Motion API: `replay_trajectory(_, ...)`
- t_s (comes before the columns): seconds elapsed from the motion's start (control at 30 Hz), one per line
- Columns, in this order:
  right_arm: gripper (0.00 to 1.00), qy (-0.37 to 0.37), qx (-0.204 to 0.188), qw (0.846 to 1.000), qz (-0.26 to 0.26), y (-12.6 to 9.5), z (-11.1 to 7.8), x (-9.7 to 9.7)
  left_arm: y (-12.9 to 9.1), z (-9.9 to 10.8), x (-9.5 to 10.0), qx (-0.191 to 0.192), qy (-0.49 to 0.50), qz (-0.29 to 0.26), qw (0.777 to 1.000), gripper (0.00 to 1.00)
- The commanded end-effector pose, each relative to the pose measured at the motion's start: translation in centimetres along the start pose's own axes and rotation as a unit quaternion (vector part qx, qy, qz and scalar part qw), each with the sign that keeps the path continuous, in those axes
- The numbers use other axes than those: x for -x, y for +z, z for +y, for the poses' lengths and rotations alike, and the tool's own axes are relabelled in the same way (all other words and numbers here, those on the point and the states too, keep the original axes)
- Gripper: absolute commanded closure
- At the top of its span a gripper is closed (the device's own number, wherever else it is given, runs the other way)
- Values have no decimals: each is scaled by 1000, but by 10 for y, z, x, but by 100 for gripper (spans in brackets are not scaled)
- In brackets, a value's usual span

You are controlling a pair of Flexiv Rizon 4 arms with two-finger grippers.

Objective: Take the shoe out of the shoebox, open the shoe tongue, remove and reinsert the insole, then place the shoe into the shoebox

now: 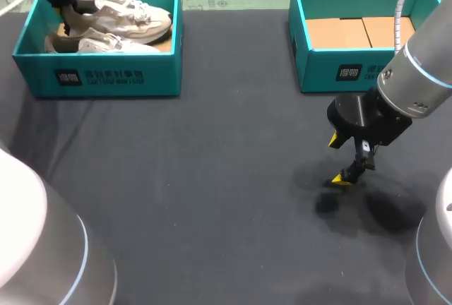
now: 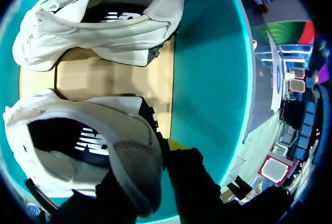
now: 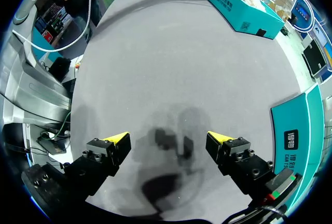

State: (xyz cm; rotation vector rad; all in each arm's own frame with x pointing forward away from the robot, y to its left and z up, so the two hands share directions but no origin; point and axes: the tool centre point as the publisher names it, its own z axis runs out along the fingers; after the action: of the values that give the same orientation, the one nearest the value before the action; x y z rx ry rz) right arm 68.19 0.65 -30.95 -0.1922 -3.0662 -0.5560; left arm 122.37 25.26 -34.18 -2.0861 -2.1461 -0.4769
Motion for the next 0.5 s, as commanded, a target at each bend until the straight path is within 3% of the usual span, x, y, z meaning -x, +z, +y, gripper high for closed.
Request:
replay_trajectory(0.03, 0, 0, 0, 1000, -1, 1, 0, -1, 2, 3, 0, -1, 1, 2, 1000, 100)
replay_trajectory(0.5, 0, 0, 0, 1000, -1, 1, 0, -1, 16, 3, -2, -11, 29, -4, 1000, 100)
